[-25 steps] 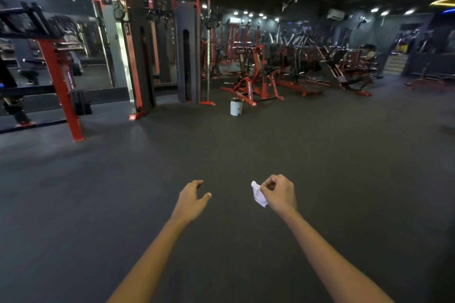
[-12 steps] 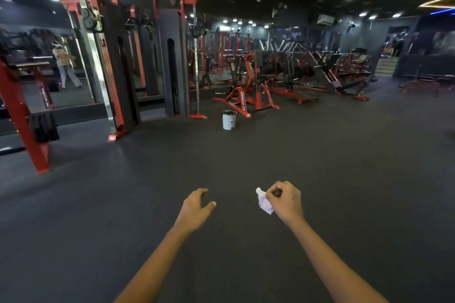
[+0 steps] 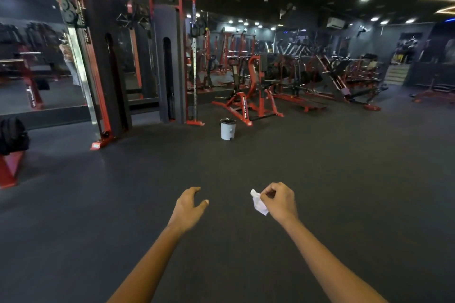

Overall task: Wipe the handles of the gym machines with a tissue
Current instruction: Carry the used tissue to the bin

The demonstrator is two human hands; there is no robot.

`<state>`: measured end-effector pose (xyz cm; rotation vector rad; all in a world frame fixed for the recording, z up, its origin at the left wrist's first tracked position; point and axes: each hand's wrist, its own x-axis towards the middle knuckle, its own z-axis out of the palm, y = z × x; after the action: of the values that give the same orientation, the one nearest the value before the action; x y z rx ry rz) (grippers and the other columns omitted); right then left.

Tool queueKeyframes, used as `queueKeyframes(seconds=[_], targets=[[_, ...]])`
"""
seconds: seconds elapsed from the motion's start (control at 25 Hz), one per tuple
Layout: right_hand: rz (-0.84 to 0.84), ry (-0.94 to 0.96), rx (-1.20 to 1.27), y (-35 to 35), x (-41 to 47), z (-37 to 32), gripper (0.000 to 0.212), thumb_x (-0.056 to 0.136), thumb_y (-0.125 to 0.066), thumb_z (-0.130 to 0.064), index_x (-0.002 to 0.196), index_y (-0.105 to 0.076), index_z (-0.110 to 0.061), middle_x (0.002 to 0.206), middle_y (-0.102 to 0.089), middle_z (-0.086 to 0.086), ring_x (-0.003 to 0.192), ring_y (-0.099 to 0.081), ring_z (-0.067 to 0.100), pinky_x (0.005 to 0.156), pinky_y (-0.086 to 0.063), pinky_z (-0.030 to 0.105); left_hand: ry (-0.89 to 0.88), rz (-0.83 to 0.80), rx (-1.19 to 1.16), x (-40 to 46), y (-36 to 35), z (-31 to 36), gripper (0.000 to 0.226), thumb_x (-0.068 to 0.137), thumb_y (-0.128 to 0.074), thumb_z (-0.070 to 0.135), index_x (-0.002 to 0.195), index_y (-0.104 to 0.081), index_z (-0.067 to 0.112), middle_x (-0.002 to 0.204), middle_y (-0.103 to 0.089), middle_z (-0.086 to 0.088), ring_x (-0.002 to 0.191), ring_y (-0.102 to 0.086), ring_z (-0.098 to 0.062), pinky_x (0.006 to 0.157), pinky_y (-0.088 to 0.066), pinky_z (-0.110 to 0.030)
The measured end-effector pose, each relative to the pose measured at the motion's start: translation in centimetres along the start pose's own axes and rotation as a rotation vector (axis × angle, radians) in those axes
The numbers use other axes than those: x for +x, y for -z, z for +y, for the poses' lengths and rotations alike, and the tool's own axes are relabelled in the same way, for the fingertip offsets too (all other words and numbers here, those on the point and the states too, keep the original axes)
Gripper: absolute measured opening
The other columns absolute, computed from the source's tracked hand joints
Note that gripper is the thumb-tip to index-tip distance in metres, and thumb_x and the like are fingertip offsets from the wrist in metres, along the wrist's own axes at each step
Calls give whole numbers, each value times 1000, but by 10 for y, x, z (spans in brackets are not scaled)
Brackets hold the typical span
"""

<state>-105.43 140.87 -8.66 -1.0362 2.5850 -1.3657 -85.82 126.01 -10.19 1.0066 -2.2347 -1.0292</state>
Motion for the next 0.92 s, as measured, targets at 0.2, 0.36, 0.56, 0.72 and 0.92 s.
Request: queueKeyframes(seconds=[0.2, 0.36, 0.56, 0.72, 0.92], targets=[[-3, 20, 9, -66, 152, 12, 18, 77, -62, -14, 60, -57, -19, 80, -58, -4, 69, -58, 9, 58, -43, 20, -6, -1, -34, 161, -40, -21, 52, 91, -59, 23, 138, -40, 8, 139, -45, -8, 130, -42, -21, 105, -36, -30], [-37, 102, -130, -106, 274, 5, 13, 81, -61, -16, 68, -60, -16, 84, -56, -5, 73, -57, 9, 57, -44, 21, -22, -26, -24, 302, -39, -29, 52, 92, -58, 22, 138, -41, 7, 138, -46, -9, 129, -43, -22, 106, -37, -32], [7, 71, -119, -144, 413, 8, 11, 80, -62, -16, 69, -61, -15, 85, -57, -6, 74, -57, 9, 60, -48, 26, -49, -48, -28, 447, -51, -27, 46, 91, -59, 19, 134, -45, 6, 134, -50, -8, 126, -47, -21, 104, -38, -29], [2, 40, -86, -184, 524, 29, 12, 80, -64, -15, 69, -61, -17, 85, -58, -6, 73, -58, 7, 61, -51, 26, -65, -47, -48, 564, -78, -34, 45, 91, -59, 17, 132, -47, 5, 131, -53, -8, 124, -49, -19, 100, -38, -24], [-13, 62, -71, -223, 681, 50, 13, 81, -66, -14, 70, -61, -17, 86, -60, -4, 73, -59, 7, 58, -45, 17, -70, -26, -41, 726, -109, -39, 46, 89, -61, 17, 131, -48, 4, 130, -55, -10, 121, -52, -19, 97, -39, -20]])
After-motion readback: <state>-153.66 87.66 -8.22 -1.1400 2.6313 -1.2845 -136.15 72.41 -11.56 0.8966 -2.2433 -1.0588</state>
